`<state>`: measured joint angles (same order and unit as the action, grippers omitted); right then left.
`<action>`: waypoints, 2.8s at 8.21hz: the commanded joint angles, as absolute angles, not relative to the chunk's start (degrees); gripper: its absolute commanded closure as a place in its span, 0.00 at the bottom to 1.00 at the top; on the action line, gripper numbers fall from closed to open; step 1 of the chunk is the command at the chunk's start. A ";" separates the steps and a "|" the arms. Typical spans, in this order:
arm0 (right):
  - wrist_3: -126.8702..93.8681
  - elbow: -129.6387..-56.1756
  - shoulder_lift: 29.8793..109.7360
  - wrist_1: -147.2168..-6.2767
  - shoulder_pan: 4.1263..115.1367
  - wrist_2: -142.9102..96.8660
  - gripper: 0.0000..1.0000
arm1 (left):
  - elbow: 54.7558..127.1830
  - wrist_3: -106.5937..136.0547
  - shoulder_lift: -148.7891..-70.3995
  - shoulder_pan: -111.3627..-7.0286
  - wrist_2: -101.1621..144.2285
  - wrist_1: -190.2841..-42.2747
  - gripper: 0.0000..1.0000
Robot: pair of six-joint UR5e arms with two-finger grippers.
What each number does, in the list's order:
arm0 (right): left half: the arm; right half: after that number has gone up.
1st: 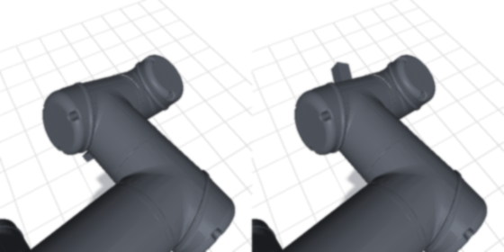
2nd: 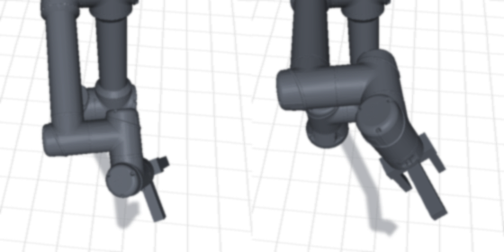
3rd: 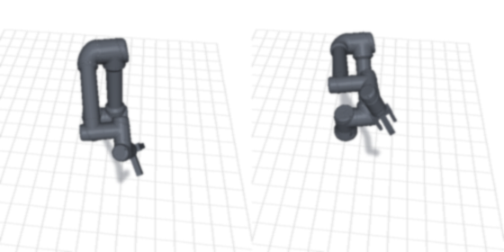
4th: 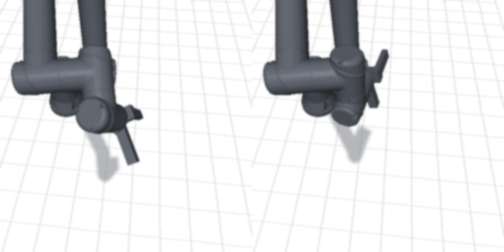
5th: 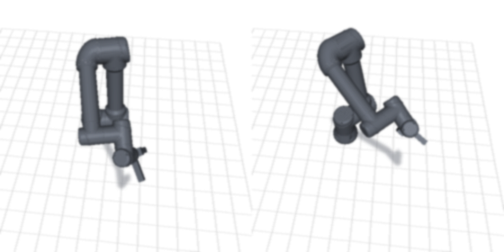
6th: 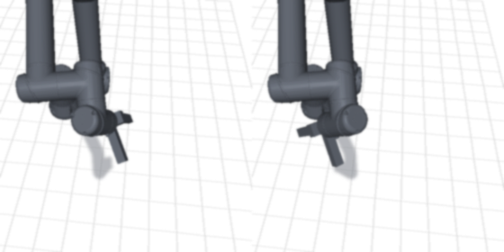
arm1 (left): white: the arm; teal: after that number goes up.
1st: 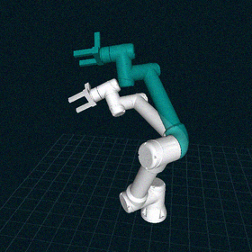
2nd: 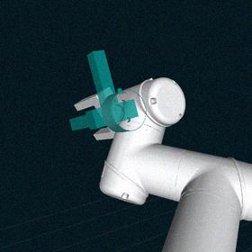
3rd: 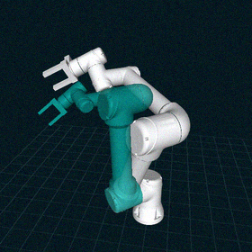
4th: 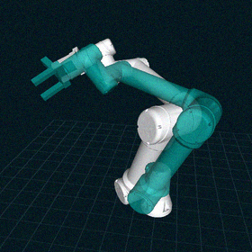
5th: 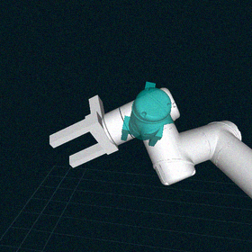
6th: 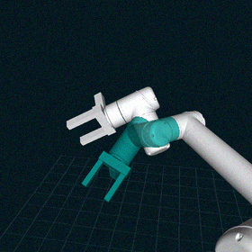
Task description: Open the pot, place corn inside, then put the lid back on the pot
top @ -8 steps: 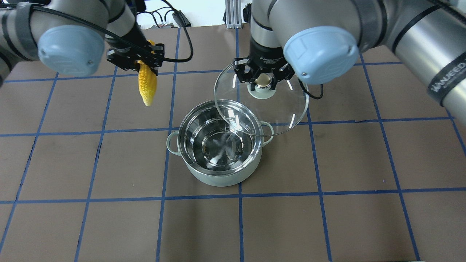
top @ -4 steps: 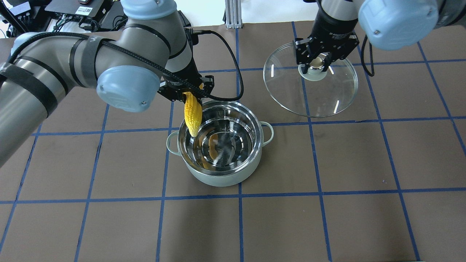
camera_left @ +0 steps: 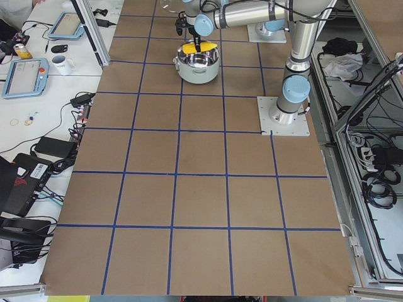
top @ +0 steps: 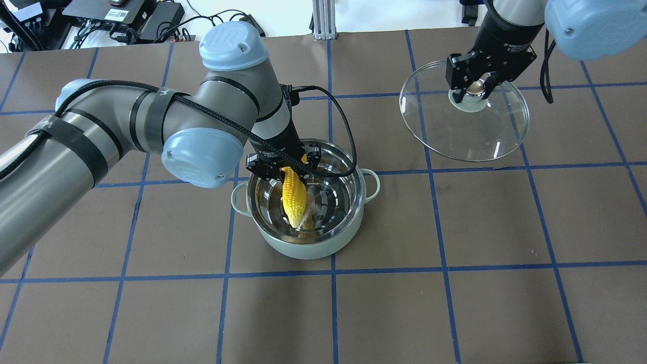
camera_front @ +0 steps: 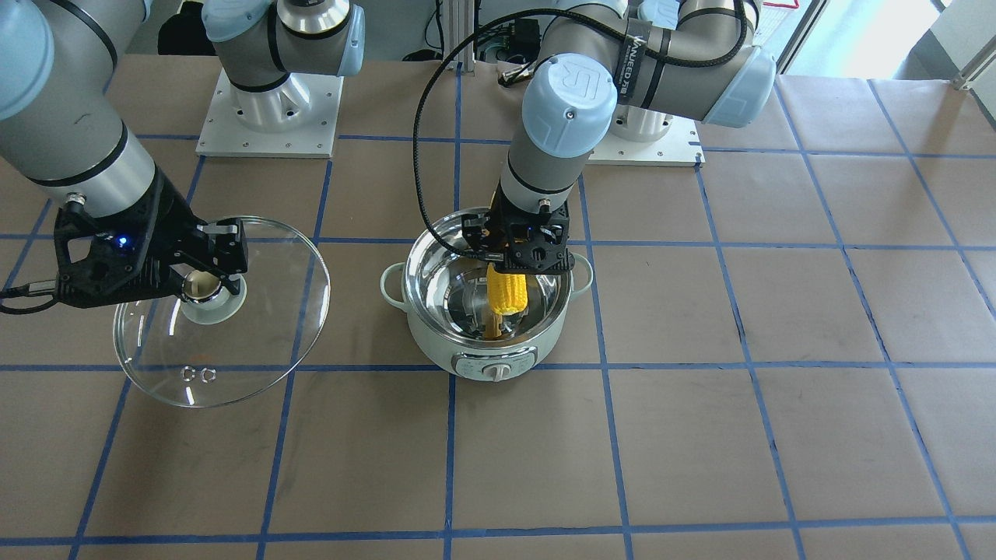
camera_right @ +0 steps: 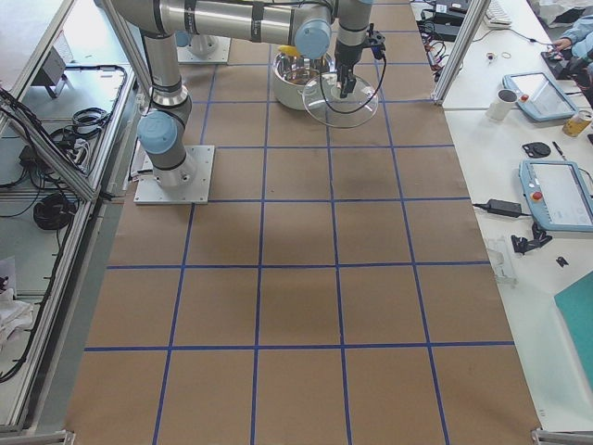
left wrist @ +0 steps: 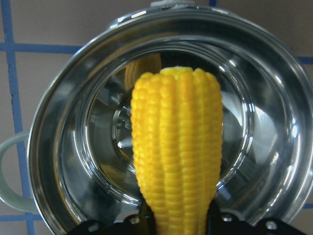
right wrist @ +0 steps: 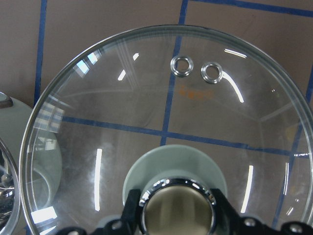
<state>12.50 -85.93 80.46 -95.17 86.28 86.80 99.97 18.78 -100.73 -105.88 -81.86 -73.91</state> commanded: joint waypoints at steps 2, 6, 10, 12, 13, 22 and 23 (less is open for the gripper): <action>12.39 -86.31 80.42 -95.01 86.04 86.66 1.00 | 100.99 18.90 -101.78 -107.40 -81.56 -73.21 1.00; 11.51 -86.31 80.51 -94.57 86.13 84.99 1.00 | 100.64 18.81 -103.27 -107.49 -81.74 -73.12 0.00; 10.64 -86.31 80.68 -94.57 86.31 84.90 1.00 | 99.93 18.11 -101.96 -107.32 -81.65 -74.00 0.00; 8.36 -86.31 80.77 -94.57 87.01 85.60 1.00 | 97.84 17.84 -101.08 -105.83 -83.48 -74.18 0.00; 4.96 -86.31 80.77 -94.74 88.75 86.04 1.00 | 95.73 15.58 -101.07 -104.43 -87.15 -75.92 0.00; -27.41 -86.57 74.63 -103.97 115.47 90.62 1.00 | 83.93 -1.58 -98.27 -89.74 -93.52 -82.26 0.00; -26.81 -86.66 73.92 -107.02 117.32 90.27 1.00 | 83.94 -1.58 -98.00 -89.30 -93.43 -82.70 0.00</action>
<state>-25.36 -86.58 75.63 -103.30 113.02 90.50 83.87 -1.43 -99.06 -90.66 -93.46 -82.03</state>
